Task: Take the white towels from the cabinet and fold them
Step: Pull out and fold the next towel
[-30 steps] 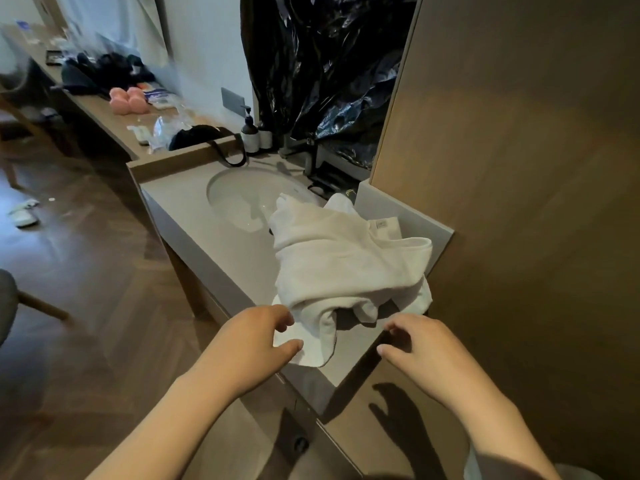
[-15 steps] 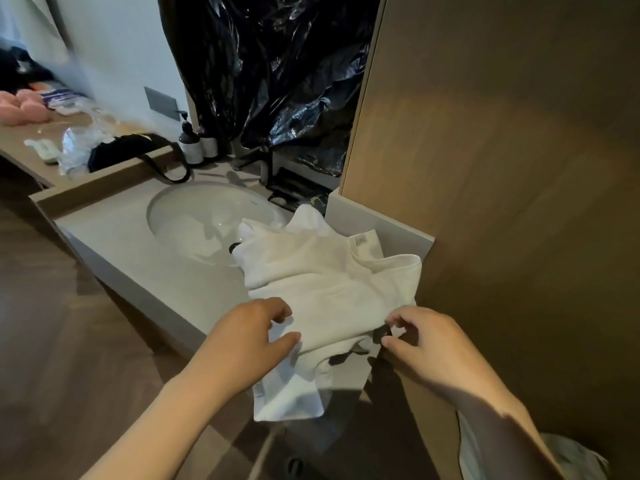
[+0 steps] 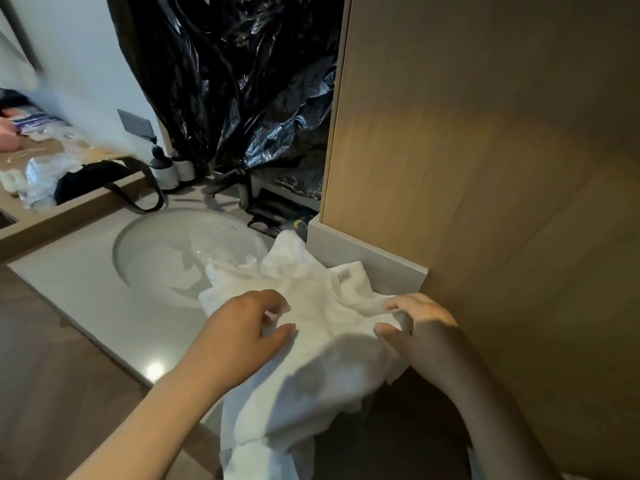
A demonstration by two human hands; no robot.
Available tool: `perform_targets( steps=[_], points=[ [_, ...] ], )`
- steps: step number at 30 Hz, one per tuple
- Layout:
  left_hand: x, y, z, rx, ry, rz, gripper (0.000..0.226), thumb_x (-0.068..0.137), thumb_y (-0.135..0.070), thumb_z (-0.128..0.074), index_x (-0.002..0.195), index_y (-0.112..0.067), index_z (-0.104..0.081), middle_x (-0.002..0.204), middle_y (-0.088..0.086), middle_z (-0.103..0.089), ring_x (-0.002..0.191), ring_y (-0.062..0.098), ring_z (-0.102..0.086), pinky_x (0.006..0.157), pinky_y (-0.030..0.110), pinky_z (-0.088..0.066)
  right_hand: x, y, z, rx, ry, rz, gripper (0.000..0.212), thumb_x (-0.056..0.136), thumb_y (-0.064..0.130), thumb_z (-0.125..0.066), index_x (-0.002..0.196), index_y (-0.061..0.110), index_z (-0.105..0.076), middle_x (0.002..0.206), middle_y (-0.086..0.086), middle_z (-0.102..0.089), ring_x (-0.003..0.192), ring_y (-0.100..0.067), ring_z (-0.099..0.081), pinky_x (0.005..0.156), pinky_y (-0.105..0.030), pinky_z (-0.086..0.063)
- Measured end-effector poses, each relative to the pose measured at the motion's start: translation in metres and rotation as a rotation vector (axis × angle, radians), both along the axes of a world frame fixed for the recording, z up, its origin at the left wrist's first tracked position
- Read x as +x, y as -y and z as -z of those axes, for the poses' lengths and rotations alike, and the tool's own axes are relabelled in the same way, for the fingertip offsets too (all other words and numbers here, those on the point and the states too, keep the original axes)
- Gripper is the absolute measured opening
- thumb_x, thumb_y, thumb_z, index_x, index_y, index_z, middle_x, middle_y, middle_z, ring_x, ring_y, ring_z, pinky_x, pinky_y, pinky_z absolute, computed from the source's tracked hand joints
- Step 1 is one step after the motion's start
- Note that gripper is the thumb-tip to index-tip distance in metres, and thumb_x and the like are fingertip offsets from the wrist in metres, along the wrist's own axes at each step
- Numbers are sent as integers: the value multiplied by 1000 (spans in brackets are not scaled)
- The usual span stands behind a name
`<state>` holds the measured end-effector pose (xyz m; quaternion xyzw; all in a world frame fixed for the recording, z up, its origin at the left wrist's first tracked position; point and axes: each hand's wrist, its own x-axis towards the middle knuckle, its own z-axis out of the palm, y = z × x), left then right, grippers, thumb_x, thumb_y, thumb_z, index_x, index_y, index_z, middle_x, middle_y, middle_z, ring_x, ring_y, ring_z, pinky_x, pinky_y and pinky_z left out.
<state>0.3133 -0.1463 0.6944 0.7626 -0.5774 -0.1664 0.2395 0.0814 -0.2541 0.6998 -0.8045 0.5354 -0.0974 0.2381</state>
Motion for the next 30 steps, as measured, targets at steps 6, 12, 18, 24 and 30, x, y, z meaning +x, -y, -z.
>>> perform_targets(
  steps=[6,12,18,24,30],
  points=[
    [11,31,1,20,11,42,32,83,-46,-67,110,-29,-64,101,-12,-67,92,7,-62,80,24,-49,12,21,12,0,12,63,36,93,39,-61,125,24,-60,137,6,-44,125,-13,-46,92,-21,-37],
    [12,42,3,74,50,193,56,72,-69,-65,116,-34,-63,109,-17,-62,93,5,-57,81,19,-48,11,16,22,255,213,273,8,94,27,-62,100,22,-61,91,5,-66,78,-9,-64,68,-28,-54],
    [25,41,12,136,24,292,80,51,-86,-61,113,-35,-62,109,-19,-57,92,3,-53,82,19,-45,18,13,38,163,144,416,41,83,52,-66,107,20,-58,104,-2,-64,91,-19,-62,73,-37,-53],
    [37,42,27,144,39,356,92,43,-94,-52,115,-37,-60,114,-16,-55,98,6,-54,86,21,-45,24,-6,49,504,455,482,41,87,35,-72,119,13,-59,111,-8,-70,93,-26,-70,78,-49,-60],
    [42,35,20,168,-48,372,100,44,-99,-42,118,-33,-57,118,-18,-51,107,6,-51,89,21,-42,43,-18,27,372,744,455,33,85,32,-72,114,18,-64,103,-4,-73,96,-23,-70,80,-38,-60]
  ],
)
